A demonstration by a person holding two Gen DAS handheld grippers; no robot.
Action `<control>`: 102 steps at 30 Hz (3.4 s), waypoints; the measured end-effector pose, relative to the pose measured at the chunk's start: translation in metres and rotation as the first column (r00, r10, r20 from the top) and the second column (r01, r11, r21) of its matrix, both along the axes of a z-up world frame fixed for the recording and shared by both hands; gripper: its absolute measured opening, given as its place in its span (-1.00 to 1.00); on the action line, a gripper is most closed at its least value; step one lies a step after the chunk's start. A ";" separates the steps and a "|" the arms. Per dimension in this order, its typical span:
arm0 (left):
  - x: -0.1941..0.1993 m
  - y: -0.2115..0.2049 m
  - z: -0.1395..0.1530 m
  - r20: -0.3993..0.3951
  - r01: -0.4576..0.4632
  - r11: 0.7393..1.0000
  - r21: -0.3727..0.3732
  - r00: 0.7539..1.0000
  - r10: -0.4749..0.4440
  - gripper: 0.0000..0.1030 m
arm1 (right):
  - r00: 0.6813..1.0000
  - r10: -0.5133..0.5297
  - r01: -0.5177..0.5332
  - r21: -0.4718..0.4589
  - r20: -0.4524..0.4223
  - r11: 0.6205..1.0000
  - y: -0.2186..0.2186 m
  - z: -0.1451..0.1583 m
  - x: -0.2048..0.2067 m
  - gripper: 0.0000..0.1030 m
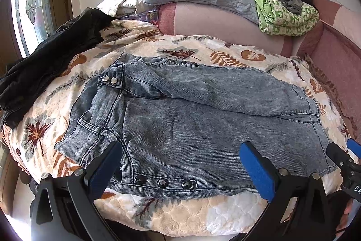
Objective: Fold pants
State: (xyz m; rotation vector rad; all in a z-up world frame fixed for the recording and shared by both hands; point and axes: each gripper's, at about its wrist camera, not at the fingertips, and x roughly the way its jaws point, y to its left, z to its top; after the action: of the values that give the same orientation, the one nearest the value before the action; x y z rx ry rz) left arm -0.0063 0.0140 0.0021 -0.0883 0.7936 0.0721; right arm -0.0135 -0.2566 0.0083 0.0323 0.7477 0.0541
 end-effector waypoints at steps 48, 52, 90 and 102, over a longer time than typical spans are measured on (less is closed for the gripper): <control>0.135 0.141 0.007 -0.136 -0.077 0.978 -0.195 0.989 0.051 1.00 | 0.957 -0.024 0.149 0.420 -0.290 0.895 -0.174 -0.014 0.181 1.00; 0.182 0.163 0.002 -0.163 -0.089 0.968 -0.234 0.985 0.052 1.00 | 0.927 -0.043 0.202 0.398 -0.373 0.895 -0.198 -0.036 0.245 0.88; 0.329 0.209 -0.041 -0.207 -0.157 0.965 -0.208 0.972 0.113 -0.95 | 0.926 -0.065 0.106 0.090 -0.372 0.990 -0.177 -0.045 0.335 -0.68; 0.303 0.208 -0.042 -0.218 -0.205 0.969 -0.139 0.961 0.172 0.09 | 0.904 -0.126 0.218 0.187 -0.408 0.958 -0.200 -0.059 0.308 0.19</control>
State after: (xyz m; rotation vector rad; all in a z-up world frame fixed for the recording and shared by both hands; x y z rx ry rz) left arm 0.2968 0.2219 -0.0397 -0.3142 0.9950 0.2008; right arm 0.2950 -0.4567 -0.0510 0.3390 1.1360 -0.0382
